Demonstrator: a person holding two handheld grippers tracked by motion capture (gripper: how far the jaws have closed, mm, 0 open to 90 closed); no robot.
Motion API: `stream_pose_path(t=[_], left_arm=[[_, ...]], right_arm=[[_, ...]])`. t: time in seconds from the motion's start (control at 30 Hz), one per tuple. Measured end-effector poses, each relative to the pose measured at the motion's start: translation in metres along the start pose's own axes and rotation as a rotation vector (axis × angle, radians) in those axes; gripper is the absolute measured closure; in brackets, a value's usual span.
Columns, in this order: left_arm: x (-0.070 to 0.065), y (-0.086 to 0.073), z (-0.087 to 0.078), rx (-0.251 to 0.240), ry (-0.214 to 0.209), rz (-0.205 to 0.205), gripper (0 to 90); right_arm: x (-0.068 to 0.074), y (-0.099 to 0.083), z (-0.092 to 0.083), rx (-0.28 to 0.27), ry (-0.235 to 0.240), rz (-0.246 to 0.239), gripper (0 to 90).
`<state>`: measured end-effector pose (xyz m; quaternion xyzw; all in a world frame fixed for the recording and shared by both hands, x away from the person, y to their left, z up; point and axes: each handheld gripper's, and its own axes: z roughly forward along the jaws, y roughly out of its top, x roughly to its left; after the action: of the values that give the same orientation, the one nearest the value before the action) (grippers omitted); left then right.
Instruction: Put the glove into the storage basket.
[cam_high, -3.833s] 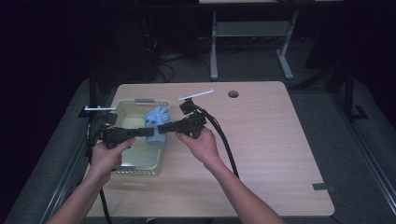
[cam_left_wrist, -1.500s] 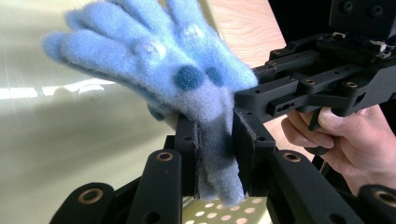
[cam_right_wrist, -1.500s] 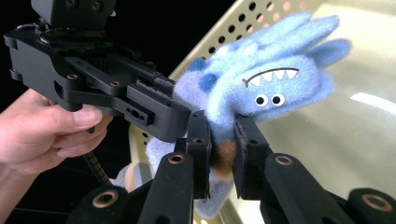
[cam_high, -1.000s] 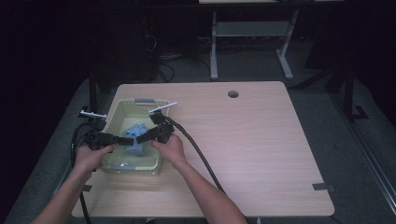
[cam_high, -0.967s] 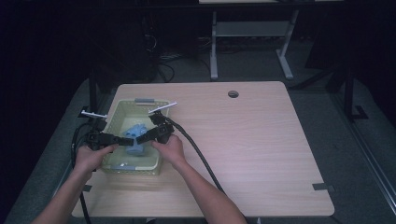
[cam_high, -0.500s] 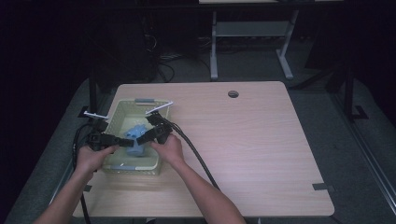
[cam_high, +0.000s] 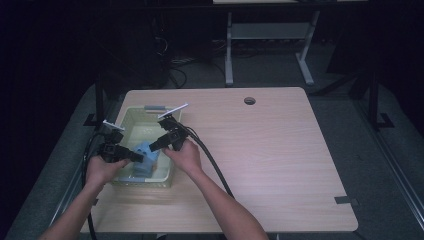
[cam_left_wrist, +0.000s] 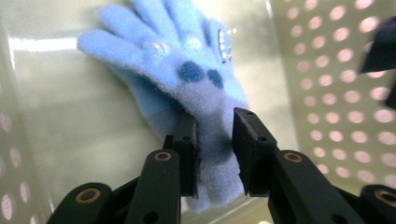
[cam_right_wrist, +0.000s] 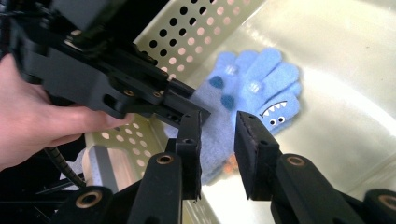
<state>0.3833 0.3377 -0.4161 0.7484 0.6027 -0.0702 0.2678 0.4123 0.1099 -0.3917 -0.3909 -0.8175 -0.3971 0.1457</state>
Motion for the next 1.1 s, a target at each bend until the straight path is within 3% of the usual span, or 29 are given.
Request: stream_pose_path(t=[0.1,0.33,0.4,0.53,0.7,0.77,0.83,0.93,0.97,1.1], left_arm=[[0.000,0.000,0.000,0.024,0.040,0.018,65.5],[0.003,0.003,-0.012,0.023,0.047,0.019,59.1],[0.002,0.005,-0.019,0.001,0.049,0.009,59.3],[-0.002,0.008,-0.026,-0.012,0.068,0.042,67.3],[-0.005,0.012,-0.007,0.061,0.076,0.032,68.0],[-0.007,0.013,0.005,0.127,0.134,0.050,67.9],[-0.008,0.014,0.008,0.140,0.131,0.053,67.7],[-0.009,0.014,0.007,0.123,0.112,0.048,66.8],[-0.010,0.014,0.002,0.095,0.086,0.041,66.3],[-0.012,0.014,-0.007,0.050,0.069,0.044,65.7]], right_arm=[[0.001,-0.001,-0.006,-0.010,-0.001,-0.008,71.1],[0.001,-0.001,-0.015,-0.031,-0.006,-0.009,70.9],[0.000,-0.002,-0.020,-0.048,-0.007,-0.008,70.5],[-0.001,-0.003,-0.024,-0.056,-0.011,-0.010,70.3],[0.002,-0.005,-0.032,-0.072,-0.001,-0.018,70.2],[0.001,-0.007,-0.038,-0.084,-0.005,-0.029,70.2],[0.000,-0.009,-0.041,-0.093,0.000,-0.021,69.9],[-0.002,-0.011,-0.044,-0.100,0.004,-0.013,69.3],[-0.005,-0.013,-0.047,-0.099,0.006,-0.012,68.5],[-0.009,-0.017,-0.052,-0.116,0.019,0.007,67.8]])
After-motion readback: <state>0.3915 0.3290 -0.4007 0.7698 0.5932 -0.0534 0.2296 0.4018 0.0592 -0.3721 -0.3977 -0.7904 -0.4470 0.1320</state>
